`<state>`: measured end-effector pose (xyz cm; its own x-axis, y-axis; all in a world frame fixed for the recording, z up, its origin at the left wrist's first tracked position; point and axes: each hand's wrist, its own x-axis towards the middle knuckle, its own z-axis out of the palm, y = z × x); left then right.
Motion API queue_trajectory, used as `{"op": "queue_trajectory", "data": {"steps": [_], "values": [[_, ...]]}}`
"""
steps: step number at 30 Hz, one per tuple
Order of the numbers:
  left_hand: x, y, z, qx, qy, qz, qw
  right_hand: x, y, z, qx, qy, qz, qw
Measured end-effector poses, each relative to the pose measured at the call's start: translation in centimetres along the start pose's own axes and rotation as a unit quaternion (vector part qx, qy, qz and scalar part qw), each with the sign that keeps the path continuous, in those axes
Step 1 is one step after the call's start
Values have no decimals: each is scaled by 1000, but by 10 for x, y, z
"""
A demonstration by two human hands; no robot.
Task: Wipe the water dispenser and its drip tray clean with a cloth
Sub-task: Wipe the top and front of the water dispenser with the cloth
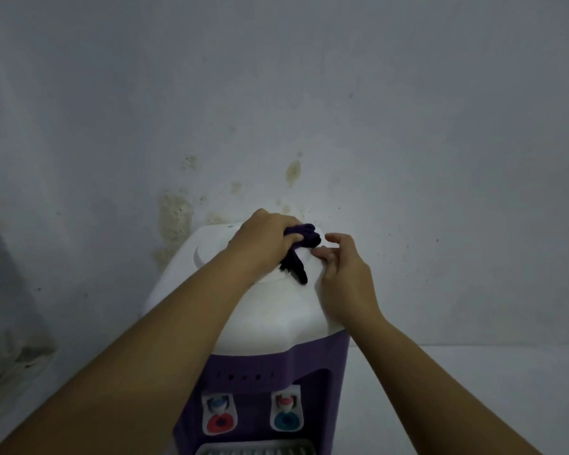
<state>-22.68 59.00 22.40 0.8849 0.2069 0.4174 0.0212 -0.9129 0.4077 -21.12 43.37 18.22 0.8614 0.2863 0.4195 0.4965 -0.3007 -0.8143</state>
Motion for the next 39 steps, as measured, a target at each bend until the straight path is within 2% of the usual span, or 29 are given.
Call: {"op": "queue_trajectory", "data": {"steps": [5, 10, 14, 18, 24, 27, 31, 33, 36, 37, 39], "values": [[23, -8, 7, 13, 4, -62, 998, 0, 2, 0, 1, -8, 7, 1000], [28, -26, -13, 115, 9, -124, 986, 2, 4, 0, 3, -11, 22, 1000], [25, -41, -35, 171, -22, -171, 970, 2, 5, 1, -1, -7, 15, 1000], [3, -44, -54, 142, -7, -210, 967, 3, 6, 0, -4, 2, 10, 1000], [-71, -53, -70, 55, 86, -244, 964, 3, 4, 3, -4, 15, 10, 1000], [-102, -47, -68, 57, 111, -247, 961, 2, 5, 3, -25, 24, 2, 999], [-141, -21, -51, 75, 194, -248, 946, 2, 4, 5, -61, 36, -19, 997], [-158, 1, -38, 78, 236, -208, 946, 2, 3, 5, -74, 39, -19, 996], [-177, 25, -22, 74, 254, -93, 960, 0, 2, 5, -83, 37, -21, 996], [-180, 25, -21, 66, 253, -76, 962, -1, 1, 5, -85, 34, -21, 996], [-178, 17, -23, 41, 248, -105, 962, -2, -1, 4, -97, 24, -20, 995]]}}
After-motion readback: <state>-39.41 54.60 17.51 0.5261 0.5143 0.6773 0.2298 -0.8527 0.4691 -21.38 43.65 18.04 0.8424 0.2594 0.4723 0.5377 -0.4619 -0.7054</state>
